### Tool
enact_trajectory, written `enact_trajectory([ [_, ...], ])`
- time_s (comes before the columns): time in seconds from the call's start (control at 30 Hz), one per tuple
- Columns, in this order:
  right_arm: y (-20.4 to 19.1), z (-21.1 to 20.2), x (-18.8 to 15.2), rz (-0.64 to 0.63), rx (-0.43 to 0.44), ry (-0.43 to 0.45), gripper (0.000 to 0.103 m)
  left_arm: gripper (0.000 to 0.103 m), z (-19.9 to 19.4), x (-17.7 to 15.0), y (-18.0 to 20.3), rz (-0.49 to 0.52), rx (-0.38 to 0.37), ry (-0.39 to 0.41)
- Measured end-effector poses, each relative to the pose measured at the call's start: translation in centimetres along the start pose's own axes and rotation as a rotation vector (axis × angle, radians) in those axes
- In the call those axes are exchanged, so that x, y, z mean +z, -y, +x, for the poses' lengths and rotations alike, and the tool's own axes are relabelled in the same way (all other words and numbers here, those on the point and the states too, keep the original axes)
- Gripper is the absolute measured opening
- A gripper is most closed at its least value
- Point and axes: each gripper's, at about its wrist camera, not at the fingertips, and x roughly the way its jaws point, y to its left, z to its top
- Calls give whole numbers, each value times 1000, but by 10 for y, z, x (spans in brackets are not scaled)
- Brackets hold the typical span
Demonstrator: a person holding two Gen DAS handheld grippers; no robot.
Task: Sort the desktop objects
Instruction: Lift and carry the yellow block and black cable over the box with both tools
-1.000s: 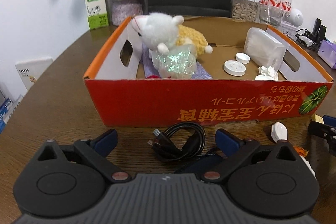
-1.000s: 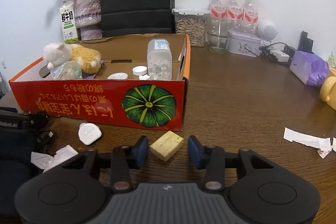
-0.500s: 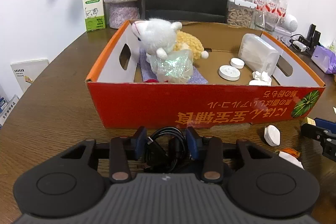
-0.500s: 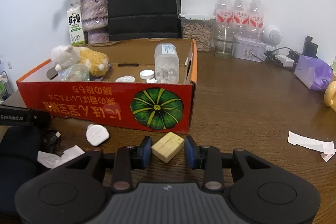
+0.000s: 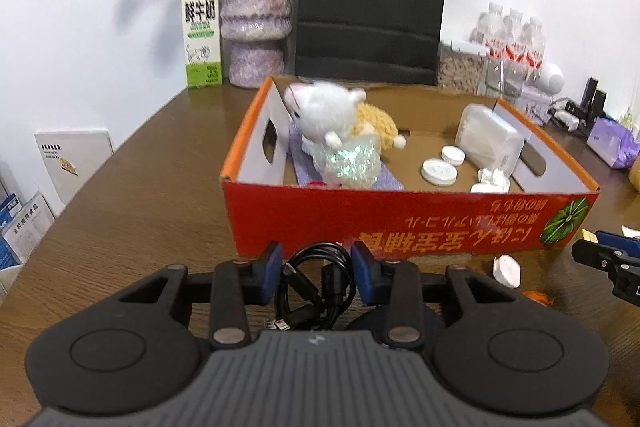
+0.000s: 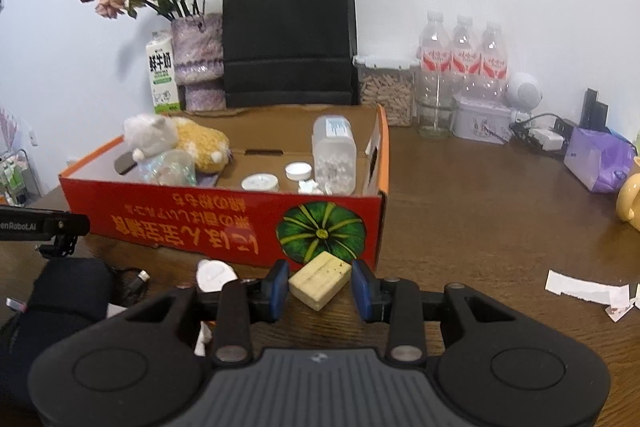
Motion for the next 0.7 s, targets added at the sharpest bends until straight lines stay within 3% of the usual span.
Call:
enact_trajectory([
  [0.33,-11,-27,25,-30,35,107,33,38,-36,27,2,-9,-38,146],
  [0.7,-22,-10,70,-41,52,202,33,38,-18,64,23,-23,-78,213],
])
